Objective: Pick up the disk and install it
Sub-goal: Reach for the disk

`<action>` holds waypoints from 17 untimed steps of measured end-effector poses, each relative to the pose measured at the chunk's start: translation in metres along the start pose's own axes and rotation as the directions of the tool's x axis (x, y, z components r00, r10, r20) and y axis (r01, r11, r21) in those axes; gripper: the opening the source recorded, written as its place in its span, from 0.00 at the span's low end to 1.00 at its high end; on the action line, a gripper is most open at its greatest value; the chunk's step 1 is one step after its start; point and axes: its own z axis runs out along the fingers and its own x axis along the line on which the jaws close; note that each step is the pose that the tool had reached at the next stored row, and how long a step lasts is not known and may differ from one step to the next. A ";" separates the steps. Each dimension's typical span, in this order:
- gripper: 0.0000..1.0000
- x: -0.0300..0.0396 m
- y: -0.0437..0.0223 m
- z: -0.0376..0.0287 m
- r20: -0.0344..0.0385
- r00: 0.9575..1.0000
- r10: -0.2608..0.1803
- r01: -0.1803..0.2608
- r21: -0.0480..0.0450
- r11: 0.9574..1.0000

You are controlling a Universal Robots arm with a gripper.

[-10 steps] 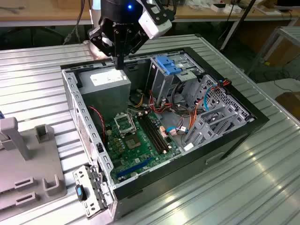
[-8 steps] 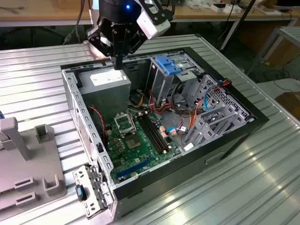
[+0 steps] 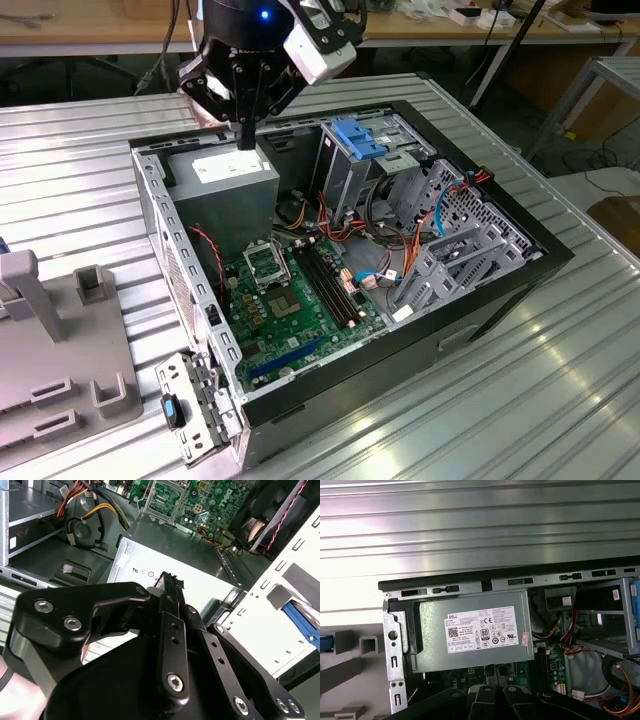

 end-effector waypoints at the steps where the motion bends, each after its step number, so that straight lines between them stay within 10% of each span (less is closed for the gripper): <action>1: 0.11 0.0005 0.0000 0.0000 0.000 1.000 0.000 0.000 0.000 1.000; 17: 0.11 0.0123 -0.0009 -0.0003 0.000 1.000 0.000 0.000 0.000 1.000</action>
